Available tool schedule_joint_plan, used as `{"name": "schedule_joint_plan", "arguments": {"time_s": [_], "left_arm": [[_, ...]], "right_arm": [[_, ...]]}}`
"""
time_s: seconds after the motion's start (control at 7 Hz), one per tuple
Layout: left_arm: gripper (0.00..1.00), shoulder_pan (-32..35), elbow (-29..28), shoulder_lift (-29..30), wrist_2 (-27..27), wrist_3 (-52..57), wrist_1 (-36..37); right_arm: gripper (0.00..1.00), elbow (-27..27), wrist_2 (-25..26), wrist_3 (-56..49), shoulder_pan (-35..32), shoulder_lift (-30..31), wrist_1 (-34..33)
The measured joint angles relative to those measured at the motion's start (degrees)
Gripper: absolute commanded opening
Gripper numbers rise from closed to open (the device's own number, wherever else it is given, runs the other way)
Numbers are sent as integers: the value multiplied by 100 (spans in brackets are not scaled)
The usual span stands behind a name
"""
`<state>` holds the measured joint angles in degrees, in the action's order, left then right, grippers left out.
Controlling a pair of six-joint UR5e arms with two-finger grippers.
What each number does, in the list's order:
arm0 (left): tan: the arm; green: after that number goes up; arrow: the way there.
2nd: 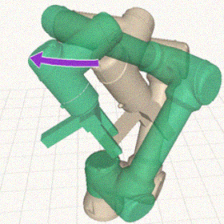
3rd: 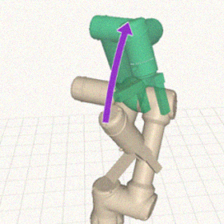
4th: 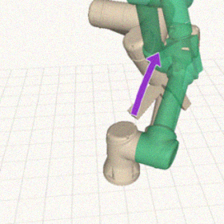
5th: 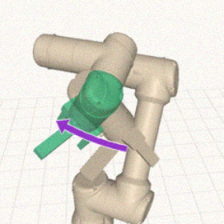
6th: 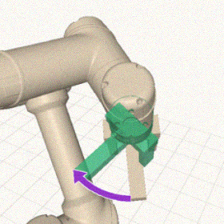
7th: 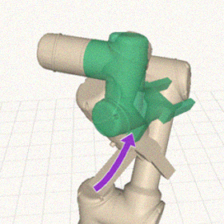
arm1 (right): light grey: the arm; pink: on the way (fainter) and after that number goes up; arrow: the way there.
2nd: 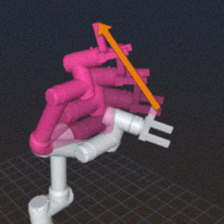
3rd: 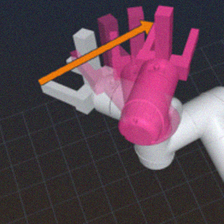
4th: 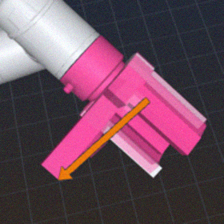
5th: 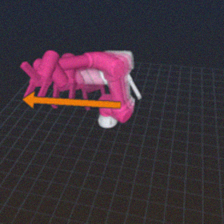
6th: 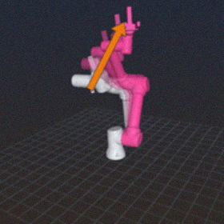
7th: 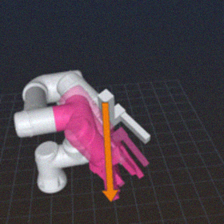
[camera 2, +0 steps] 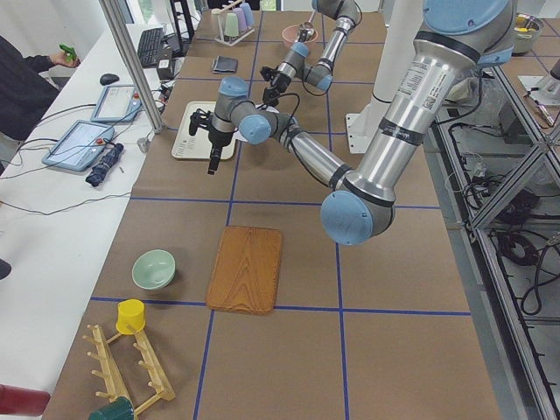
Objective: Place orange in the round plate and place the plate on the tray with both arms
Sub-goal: 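Carry the plate with the right gripper onto the cream tray, then open the right gripper to release the plate and pull back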
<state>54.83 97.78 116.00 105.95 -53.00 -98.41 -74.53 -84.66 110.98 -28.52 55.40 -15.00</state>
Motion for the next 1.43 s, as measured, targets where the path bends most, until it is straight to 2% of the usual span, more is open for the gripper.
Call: {"name": "schedule_joint_plan", "arguments": {"time_s": [0.29, 0.57, 0.86, 1.0, 1.14, 1.43], "left_arm": [[98, -3, -4, -7, -4, 0, 5], [98, -7, -4, -7, -4, -12, 6], [98, -7, -5, -11, -4, -41, 18], [98, -6, -4, -34, -4, -48, 18], [98, -6, -4, -69, -4, -51, 12], [98, -7, -15, -107, -4, -38, 7]], "right_arm": [[0, 690, -4, 246, -486, -723, -826], [0, 1528, -6, 282, -657, -1163, -1072], [0, 1846, -8, 284, -692, -1299, -1111], [99, 1886, -23, 288, -721, -1313, -1127], [100, 1898, -122, 277, -815, -1309, -1140], [100, 1688, -875, -217, -1238, -1172, -1378]]}}
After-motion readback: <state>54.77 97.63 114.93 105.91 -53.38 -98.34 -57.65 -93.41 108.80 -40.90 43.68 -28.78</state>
